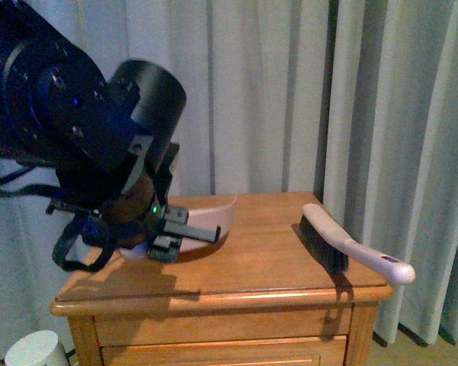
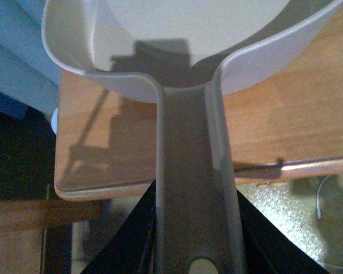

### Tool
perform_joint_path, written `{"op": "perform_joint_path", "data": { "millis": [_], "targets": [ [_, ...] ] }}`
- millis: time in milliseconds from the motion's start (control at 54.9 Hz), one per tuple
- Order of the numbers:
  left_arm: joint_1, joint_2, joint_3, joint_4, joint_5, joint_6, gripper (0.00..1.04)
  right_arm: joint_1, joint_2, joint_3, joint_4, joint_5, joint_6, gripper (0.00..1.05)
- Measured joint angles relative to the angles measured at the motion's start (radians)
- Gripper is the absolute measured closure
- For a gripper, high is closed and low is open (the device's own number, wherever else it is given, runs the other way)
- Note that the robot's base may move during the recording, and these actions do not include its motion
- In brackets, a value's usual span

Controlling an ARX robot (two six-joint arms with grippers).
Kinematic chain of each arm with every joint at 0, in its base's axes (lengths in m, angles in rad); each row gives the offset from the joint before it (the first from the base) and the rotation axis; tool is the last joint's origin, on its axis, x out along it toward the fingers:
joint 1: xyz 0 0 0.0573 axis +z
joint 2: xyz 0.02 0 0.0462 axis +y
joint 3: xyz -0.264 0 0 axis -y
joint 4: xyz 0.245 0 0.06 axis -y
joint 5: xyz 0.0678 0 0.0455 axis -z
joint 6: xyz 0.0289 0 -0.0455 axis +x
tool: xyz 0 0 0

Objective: Clean up trash

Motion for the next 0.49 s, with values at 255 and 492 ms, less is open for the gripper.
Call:
{"op": "perform_joint_path", "data": {
  "millis": [255, 492],
  "targets": [
    [-0.009, -0.194, -0.136, 0.304, -0.042, 0.106, 0.77, 0.000, 0.000, 0.000, 0.000, 0.000, 0.000, 0.07],
    [0.008, -0.482, -0.430, 0.735, -0.062, 0.267, 0.77, 0.000, 0.000, 0.000, 0.000, 0.000, 0.000, 0.07]
  ]
}}
